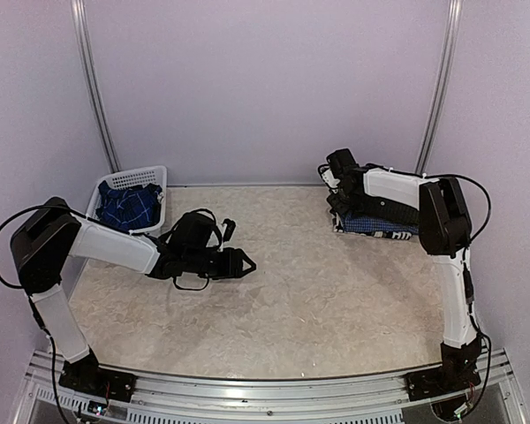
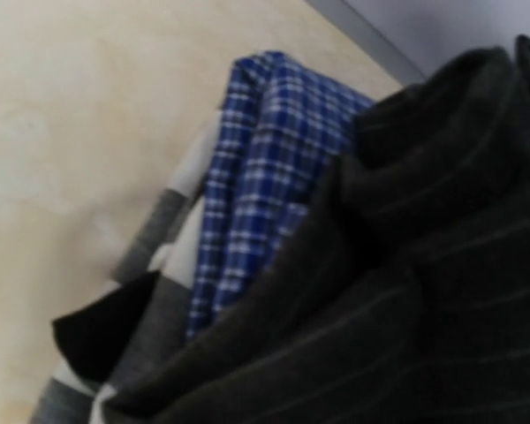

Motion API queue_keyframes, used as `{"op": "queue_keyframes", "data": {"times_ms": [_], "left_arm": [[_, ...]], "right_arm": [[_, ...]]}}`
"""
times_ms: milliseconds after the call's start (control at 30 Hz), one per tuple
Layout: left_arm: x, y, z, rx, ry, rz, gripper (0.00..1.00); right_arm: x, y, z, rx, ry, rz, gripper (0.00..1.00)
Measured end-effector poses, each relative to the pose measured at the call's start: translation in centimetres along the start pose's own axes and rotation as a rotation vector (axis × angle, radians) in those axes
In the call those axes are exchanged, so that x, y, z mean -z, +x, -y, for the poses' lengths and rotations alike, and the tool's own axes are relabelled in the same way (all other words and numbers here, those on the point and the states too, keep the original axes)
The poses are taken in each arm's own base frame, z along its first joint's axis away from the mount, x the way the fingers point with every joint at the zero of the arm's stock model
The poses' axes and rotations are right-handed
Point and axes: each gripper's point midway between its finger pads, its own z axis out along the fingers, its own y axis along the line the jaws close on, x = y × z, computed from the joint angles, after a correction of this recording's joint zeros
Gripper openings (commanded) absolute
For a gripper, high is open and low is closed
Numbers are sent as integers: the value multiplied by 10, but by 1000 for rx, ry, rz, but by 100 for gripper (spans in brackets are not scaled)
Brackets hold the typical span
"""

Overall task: Fold and stack the long sleeve shirts
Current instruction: Adjust the rectangle-folded shirt with the square-folded shirt.

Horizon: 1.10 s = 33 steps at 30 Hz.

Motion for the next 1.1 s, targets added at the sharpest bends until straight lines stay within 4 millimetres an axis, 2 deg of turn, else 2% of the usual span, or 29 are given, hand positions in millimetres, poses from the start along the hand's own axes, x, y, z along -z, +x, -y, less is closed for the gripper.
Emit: {"op": "queue_keyframes", "data": {"times_ms": [133, 333, 400, 600, 967, 1100], "left_arm": [[0, 0, 0, 3, 2, 2, 59], [0, -1, 1, 3, 5, 5, 59], [0, -1, 1, 3, 5, 5, 59], [0, 1, 0, 7, 4, 2, 59], [0, 1, 2, 19, 20, 4, 59], [0, 4, 0, 21, 18, -1, 59]], "right_arm": [[1, 1, 4, 11, 30, -9, 50], [1, 1, 4, 22, 31, -9, 7], [1, 1, 4, 18, 30, -9, 0], [5, 7, 3, 18, 27, -21, 0], [64, 12, 29, 39, 25, -9, 0], [69, 22, 26, 69, 2, -38, 0]]}}
